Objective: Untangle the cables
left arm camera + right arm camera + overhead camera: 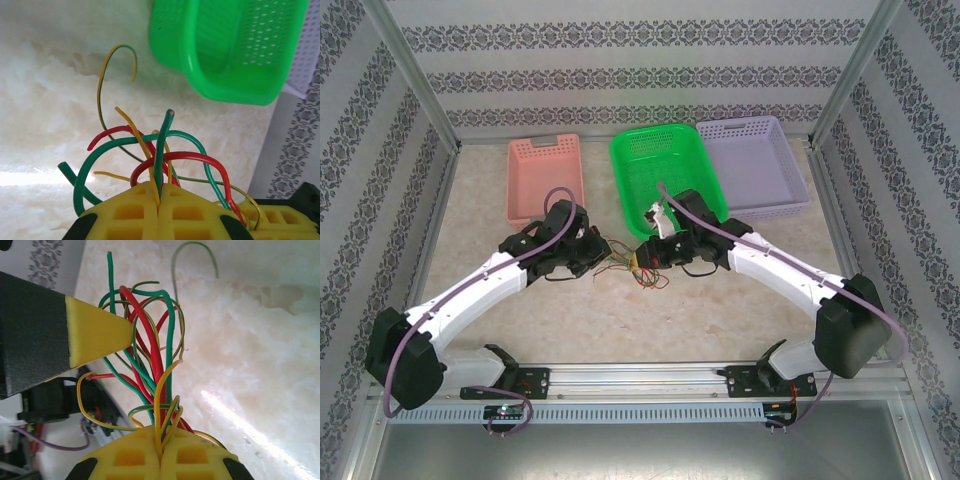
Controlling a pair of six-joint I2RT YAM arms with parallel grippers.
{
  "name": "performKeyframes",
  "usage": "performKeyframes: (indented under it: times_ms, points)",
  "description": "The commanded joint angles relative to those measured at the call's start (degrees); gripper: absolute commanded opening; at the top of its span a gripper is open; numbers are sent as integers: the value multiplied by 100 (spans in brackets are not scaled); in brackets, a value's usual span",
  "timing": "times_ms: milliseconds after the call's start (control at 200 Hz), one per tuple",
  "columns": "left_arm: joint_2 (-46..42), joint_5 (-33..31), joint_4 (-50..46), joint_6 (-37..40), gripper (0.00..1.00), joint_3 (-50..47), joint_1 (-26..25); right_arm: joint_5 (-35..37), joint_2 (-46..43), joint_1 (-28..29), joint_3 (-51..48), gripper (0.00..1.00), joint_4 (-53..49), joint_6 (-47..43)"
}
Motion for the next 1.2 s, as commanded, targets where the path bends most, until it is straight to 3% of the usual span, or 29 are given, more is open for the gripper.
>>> performKeyframes:
  times_ms: [0,155,255,445,694,799,919,984,1049,1194]
  points:
    - [-42,-605,-365,212,0,-149,287,-300,-126,-311,-51,14,-457,398]
    - [-46,-597,-385,132,0,-81,296,148,-727,-564,-306,37,-326,988]
    - [-38,-500,-265,54,0,-88,296,412,-967,-428,-445,51,-304,1161]
    - [23,-364,-233,-26,0,4,298,515,-678,63,-980,60,500,1649]
    - [232,14,-317,41,0,197,297,687,80,194,-581,68,866,1187]
    - [265,125,-188,39,0,175,300,176,414,215,-465,62,1435,1416]
    - [263,219,70,-38,0,110,294,-134,711,358,-505,45,2031,1813]
    - [257,223,126,-34,0,118,301,-126,801,416,-516,27,2053,1858]
    - [231,215,135,-22,0,138,297,51,750,421,-500,0,1797,1727]
    - [67,-182,-501,167,0,425,297,1080,123,313,-456,0,698,986]
